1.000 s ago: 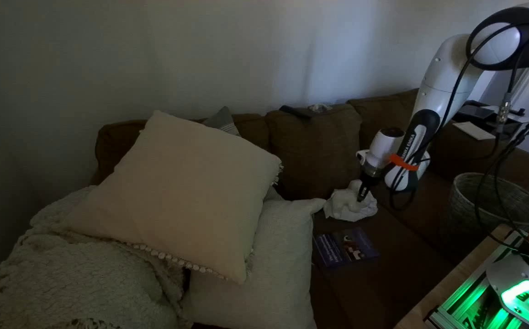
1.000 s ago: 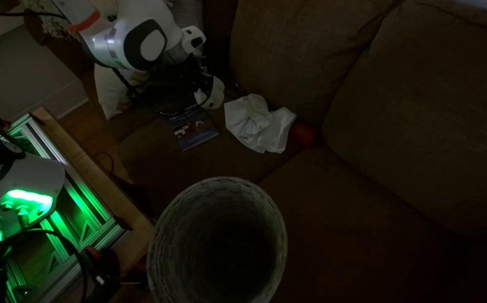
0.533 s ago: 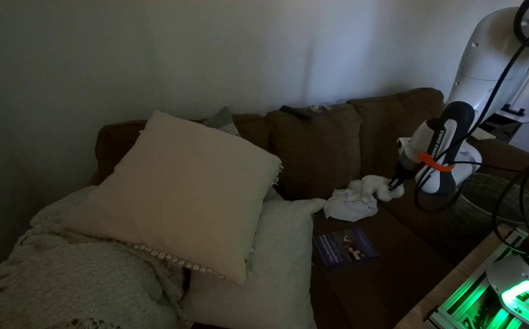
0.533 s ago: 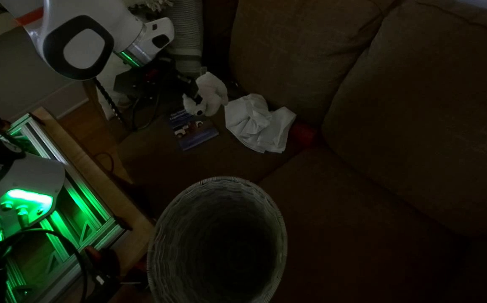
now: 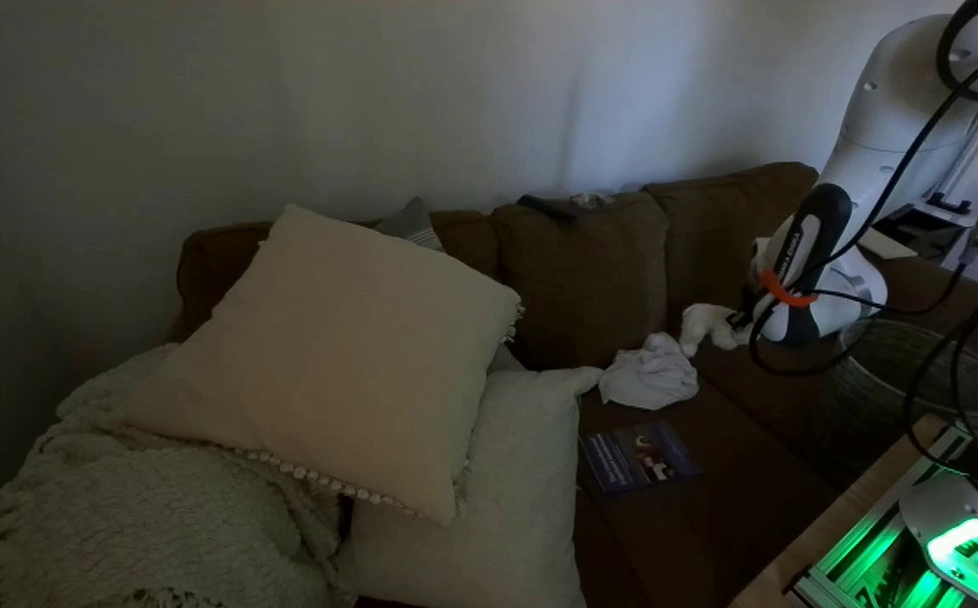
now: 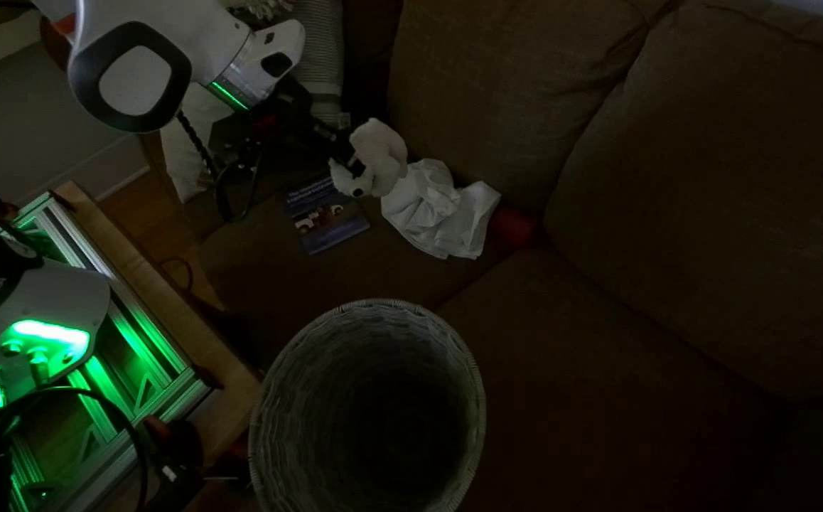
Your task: Put the teddy bear in the basket
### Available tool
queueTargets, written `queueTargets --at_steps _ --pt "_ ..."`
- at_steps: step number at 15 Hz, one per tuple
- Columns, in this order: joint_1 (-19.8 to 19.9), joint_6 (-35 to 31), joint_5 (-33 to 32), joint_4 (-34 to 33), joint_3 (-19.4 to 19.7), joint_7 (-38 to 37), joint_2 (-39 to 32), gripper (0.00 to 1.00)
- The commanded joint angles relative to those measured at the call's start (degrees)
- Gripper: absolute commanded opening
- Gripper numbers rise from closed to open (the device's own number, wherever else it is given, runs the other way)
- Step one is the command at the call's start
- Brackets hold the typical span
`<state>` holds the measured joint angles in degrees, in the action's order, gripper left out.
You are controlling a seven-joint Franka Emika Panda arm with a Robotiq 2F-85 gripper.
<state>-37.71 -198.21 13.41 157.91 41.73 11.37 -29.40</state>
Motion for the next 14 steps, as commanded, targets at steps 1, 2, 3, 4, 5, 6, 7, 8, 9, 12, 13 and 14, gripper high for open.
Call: queueTargets --at_steps 1,2,3,4,5,6,7,8,9,12,13,14 --pt "0.77 -1.02 4.97 -0.19 7.6 1.47 -0.05 0.05" --pt "0.7 -0.66 6.24 -0.37 9.62 0.88 -0.62 0.05" --pt "0.5 -0.11 7.54 -0.46 11.71 0.26 -1.2 0.05" --pt "0.81 0.33 12.34 -0.46 12.1 2.31 -1.24 0.05" --pt "0.12 0.89 15.95 -0.44 13.44 2.7 -1.9 0.05" --pt "-0.74 1.52 20.85 -0.41 14.08 3.78 -2.84 0.05" --pt "-0.88 1.65 25.75 -0.39 14.27 4.99 -3.27 0.05" --pt "-0.9 1.89 30.29 -0.38 14.28 5.73 -4.04 0.05" --pt "-1.05 2.12 34.99 -0.35 14.05 6.29 -4.95 0.05" --pt "-1.89 2.66 48.76 -0.2 13.44 7.26 -8.1 0.05" --pt "-2.08 2.66 53.34 -0.13 13.02 7.43 -9.14 0.05" --pt "-2.21 2.55 57.8 -0.08 12.52 7.47 -10.03 0.05"
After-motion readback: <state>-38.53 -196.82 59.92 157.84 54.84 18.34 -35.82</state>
